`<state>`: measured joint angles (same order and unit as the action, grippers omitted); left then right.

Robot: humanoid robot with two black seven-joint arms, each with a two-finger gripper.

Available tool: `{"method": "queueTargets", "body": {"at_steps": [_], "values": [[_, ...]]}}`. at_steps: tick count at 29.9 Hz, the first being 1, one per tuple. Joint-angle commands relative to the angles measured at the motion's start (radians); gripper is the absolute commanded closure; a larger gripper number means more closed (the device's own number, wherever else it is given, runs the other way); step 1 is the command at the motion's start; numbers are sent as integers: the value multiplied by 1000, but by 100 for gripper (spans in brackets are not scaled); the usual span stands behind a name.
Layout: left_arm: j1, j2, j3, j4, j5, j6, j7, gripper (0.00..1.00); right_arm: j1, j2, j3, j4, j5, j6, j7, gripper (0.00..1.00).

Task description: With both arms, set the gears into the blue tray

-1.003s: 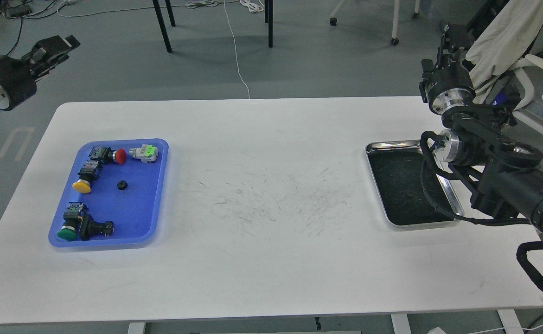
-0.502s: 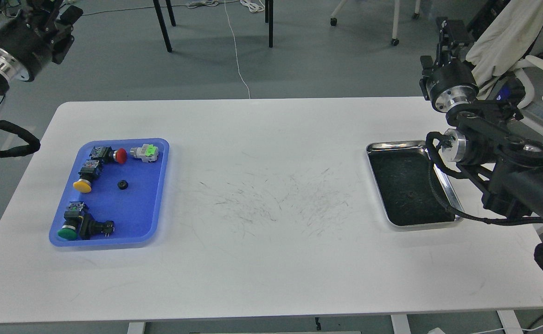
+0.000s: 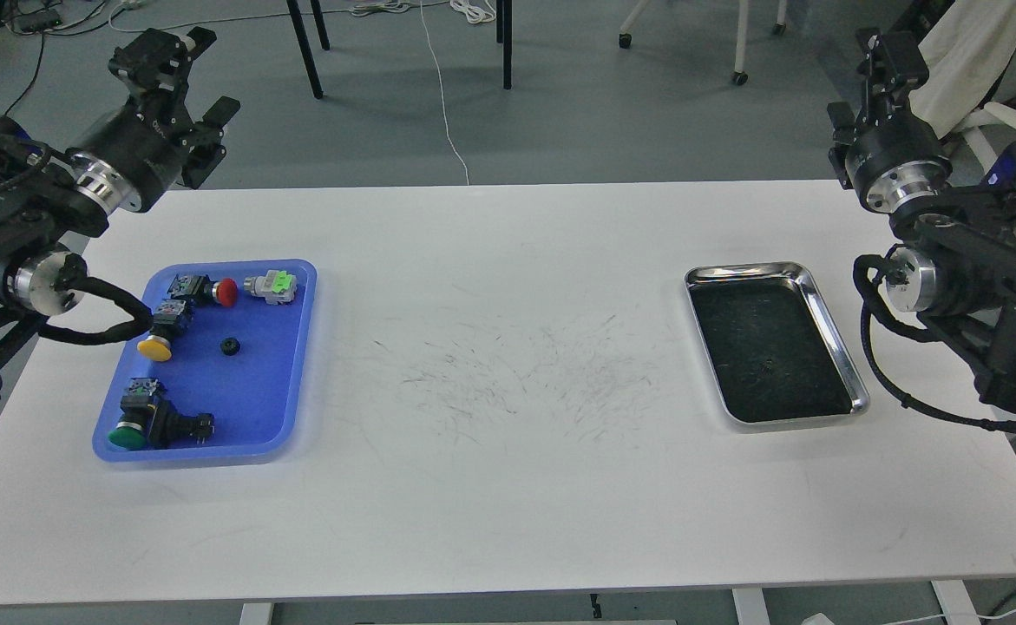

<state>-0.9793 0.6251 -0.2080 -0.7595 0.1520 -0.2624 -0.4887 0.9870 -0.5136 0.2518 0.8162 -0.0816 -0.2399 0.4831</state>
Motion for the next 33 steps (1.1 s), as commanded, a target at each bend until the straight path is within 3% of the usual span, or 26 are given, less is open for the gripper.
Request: {"method": "queueTargets", "body": {"at_steps": [1, 15, 19, 21, 26, 33], "values": [[17, -18, -8, -3, 0, -15, 0, 1, -2, -26, -8, 24, -1, -4, -1, 5], [11, -61, -10, 28, -12, -78, 0, 2, 16, -181, -152, 162, -9, 4, -11, 5], [11, -105, -10, 69, -14, -74, 59, 3, 39, -236, -238, 210, -79, 11, -14, 5], [10, -107, -10, 77, -14, -72, 65, 3, 62, -262, -288, 230, -116, 22, -17, 5], [-24, -111, -10, 111, -14, -72, 76, 3, 185, -310, -523, 290, -161, 88, -46, 5], [-30, -150, -8, 140, -14, -58, 84, 3, 419, -327, -886, 350, -170, 149, -47, 5]]}}
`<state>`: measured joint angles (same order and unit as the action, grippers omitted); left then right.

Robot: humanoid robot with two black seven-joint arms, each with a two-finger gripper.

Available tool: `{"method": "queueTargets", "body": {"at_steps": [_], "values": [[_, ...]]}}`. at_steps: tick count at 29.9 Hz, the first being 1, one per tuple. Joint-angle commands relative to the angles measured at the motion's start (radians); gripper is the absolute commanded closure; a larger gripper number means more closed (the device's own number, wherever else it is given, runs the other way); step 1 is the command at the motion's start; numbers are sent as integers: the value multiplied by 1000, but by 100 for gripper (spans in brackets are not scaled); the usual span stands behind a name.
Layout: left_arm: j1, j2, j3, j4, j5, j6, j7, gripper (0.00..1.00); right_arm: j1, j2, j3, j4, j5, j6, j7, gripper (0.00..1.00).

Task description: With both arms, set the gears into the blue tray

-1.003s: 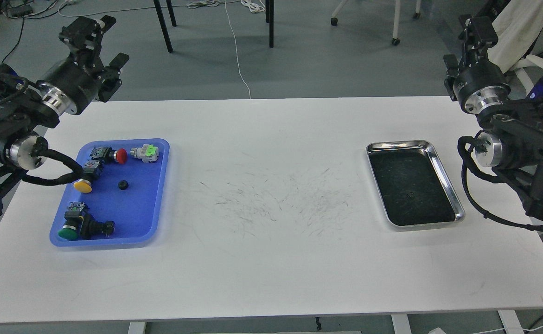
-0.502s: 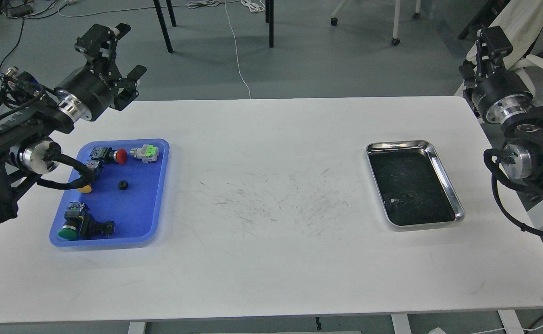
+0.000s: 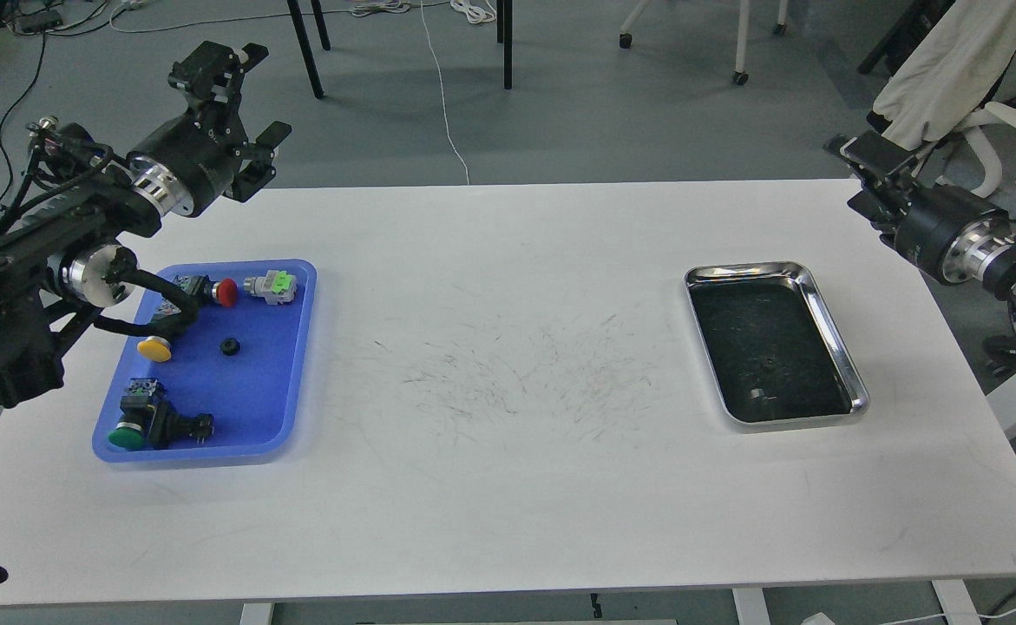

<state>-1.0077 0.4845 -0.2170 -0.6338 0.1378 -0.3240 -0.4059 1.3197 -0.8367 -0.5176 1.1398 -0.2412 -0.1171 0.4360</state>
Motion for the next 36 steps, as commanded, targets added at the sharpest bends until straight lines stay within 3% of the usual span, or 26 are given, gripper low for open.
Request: {"method": "queueTargets", "body": {"at_steps": [1, 6, 13, 17, 21, 36], "values": [[-2, -10, 1, 16, 0, 5, 1, 3, 116, -4, -151, 34, -21, 36, 0, 5], [-8, -7, -1, 22, 0, 3, 1, 3, 237, -1, -320, 66, -159, 68, -5, 6], [-9, -32, -2, 28, -10, 6, 10, 3, 279, -21, -323, 104, -594, 94, 13, 8], [-8, -24, -2, 28, -12, 5, 10, 3, 283, -13, -325, 100, -774, 117, 53, 6], [-8, -24, -2, 28, -14, 5, 9, 3, 270, 13, -329, 63, -924, 125, 53, 5], [-3, -15, -31, 29, -14, 13, 4, 3, 82, 203, -325, -169, -974, 116, 53, 7]]}}
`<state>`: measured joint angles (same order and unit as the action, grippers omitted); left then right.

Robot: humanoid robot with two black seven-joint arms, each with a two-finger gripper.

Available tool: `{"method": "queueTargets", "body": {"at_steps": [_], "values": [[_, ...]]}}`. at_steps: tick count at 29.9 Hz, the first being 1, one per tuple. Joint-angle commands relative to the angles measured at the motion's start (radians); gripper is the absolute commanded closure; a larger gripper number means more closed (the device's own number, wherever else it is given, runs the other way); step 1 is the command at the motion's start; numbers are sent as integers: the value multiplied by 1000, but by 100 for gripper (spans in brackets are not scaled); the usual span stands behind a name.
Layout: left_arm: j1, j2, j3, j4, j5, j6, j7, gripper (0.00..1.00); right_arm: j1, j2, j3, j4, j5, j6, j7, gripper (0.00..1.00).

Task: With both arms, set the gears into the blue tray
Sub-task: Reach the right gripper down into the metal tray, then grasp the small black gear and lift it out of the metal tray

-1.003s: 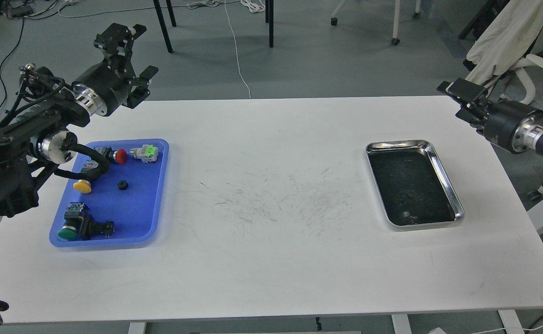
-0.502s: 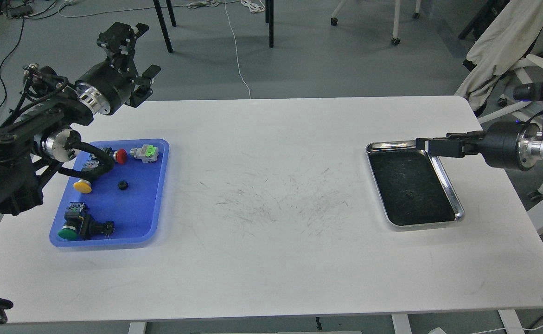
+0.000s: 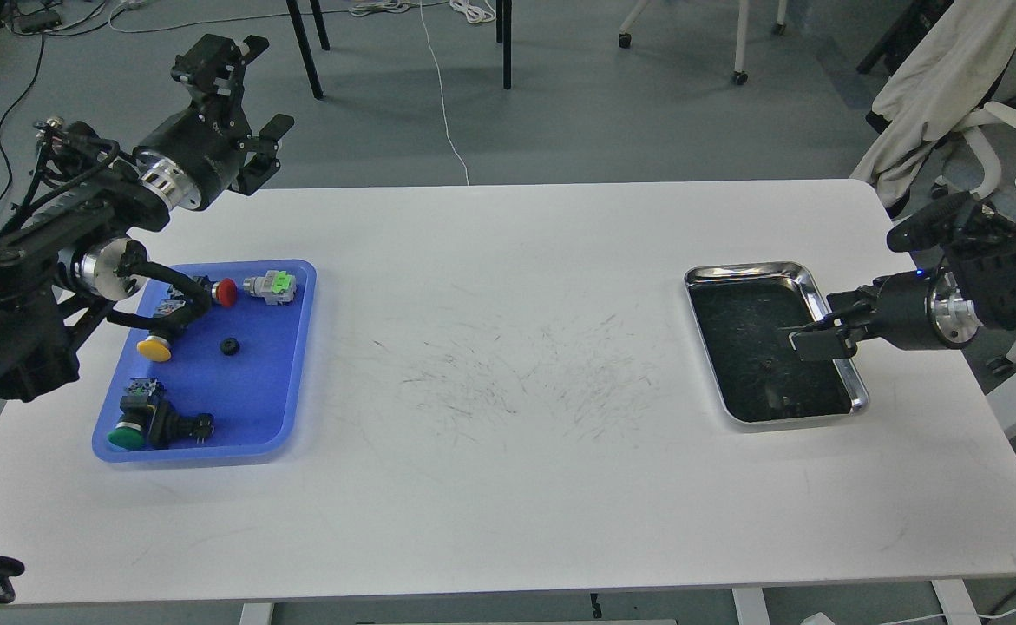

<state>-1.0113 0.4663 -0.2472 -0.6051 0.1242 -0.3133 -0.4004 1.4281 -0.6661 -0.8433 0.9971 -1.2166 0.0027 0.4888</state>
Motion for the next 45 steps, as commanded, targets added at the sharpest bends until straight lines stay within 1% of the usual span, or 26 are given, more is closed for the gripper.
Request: {"method": "queueTargets", "body": {"at_steps": [1, 5, 9, 11, 17, 19, 20, 22, 24, 28, 30, 35, 42, 44, 45], "values": [[0, 5, -1, 1, 0, 2, -3, 3, -35, 46, 1, -40, 2, -4, 0, 7], [2, 5, -1, 1, -3, 2, -3, 3, -89, 85, 1, -107, 2, -4, 0, 10], [8, 18, -1, 1, -8, 2, -5, 3, -124, 118, 1, -175, 2, -6, 0, 10], [10, 23, -1, -1, -11, 2, -6, 3, -138, 131, 1, -187, 2, -6, 0, 10], [17, 26, -1, -1, -11, 3, -8, 3, -176, 171, 6, -212, 2, -12, 0, 15], [17, 28, -1, 1, -11, 2, -8, 3, -184, 172, 6, -219, 2, -10, 0, 21], [19, 28, -1, 1, -11, 2, -8, 3, -189, 172, 6, -232, 2, -12, 0, 21], [20, 28, -1, 1, -11, 2, -8, 3, -193, 174, 6, -247, 2, -15, 0, 27], [22, 28, -1, 1, -11, 3, -9, 3, -193, 174, 6, -247, 2, -17, 0, 28], [22, 29, -1, -1, -9, 10, -9, 3, -193, 174, 6, -250, 2, -17, 0, 42], [22, 29, -1, -1, -11, 10, -9, 3, -193, 174, 6, -242, 2, -17, 0, 44], [26, 35, -1, -1, -9, 10, -9, 3, -195, 184, 6, -242, 2, -17, 0, 54], [31, 40, -1, -1, -9, 10, -9, 3, -198, 186, 4, -248, -1, -15, 0, 78], [33, 40, -1, -1, -11, 11, -9, 3, -198, 186, 4, -247, -1, -15, 0, 81], [33, 40, -1, -1, -9, 11, -9, 3, -198, 186, 3, -247, -3, -15, 0, 87]]}}
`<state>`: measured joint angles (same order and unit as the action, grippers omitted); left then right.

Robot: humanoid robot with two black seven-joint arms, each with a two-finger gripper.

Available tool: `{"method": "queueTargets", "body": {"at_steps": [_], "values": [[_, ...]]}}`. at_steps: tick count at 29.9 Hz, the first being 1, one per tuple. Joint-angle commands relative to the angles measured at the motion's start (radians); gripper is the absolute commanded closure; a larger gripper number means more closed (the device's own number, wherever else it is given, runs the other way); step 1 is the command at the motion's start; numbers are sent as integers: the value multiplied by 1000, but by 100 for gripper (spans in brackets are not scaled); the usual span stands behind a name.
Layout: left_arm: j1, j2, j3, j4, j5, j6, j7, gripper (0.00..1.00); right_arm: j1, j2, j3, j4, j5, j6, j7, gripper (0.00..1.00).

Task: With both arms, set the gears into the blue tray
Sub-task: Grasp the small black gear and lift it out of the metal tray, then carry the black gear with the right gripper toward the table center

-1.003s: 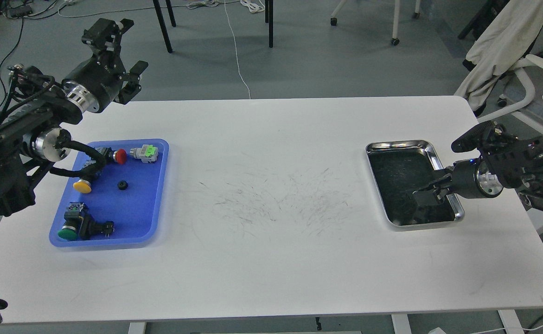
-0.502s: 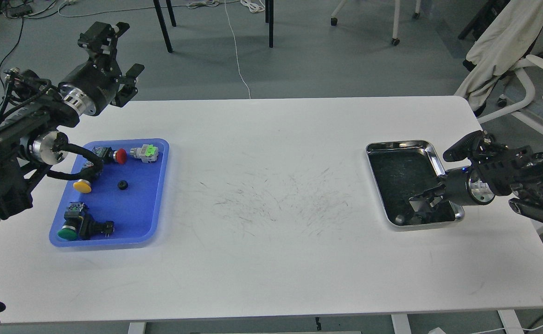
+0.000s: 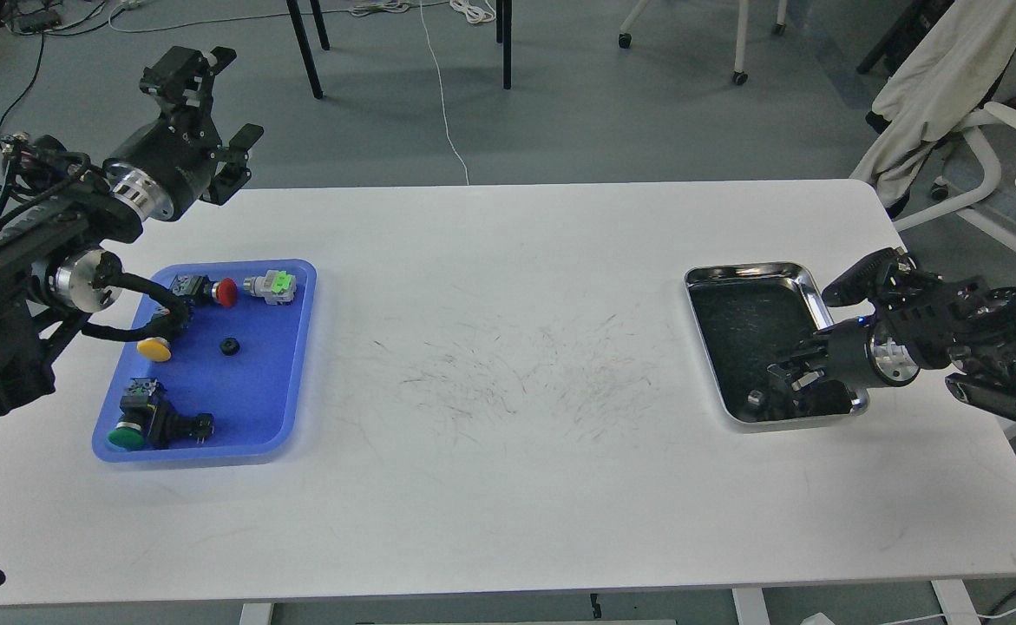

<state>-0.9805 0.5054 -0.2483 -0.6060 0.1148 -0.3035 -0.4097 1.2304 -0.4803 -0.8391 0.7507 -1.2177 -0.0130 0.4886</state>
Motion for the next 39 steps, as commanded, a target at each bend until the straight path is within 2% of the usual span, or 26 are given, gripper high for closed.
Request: {"method": "queueTargets", "body": {"at_steps": [1, 3, 10, 21, 24, 26, 29, 39], "values": [[3, 1, 0, 0, -1, 1, 0, 3, 1, -1, -3, -1, -2, 1, 0, 92], [5, 1, 0, 0, -1, 1, 0, 3, 1, -1, -3, -8, -3, 1, 0, 98], [5, 2, 0, -1, 0, 3, 0, 3, 20, -3, 9, -21, 0, -1, 0, 98], [3, 38, 0, -9, 0, 3, 2, 3, 69, 20, 248, -56, 1, -51, 0, 98], [5, 50, 0, -11, -1, 3, 2, 3, 80, 41, 339, -54, 1, -131, 0, 98], [3, 58, -2, -11, -1, 3, 2, 3, 78, 64, 409, -48, 3, -188, 0, 98], [3, 67, -2, -11, -1, 3, 2, 3, 80, 121, 497, -45, 3, -214, 0, 98], [3, 96, 0, -14, -12, 1, 2, 3, 109, 322, 506, 7, -6, -237, 0, 98]]}}
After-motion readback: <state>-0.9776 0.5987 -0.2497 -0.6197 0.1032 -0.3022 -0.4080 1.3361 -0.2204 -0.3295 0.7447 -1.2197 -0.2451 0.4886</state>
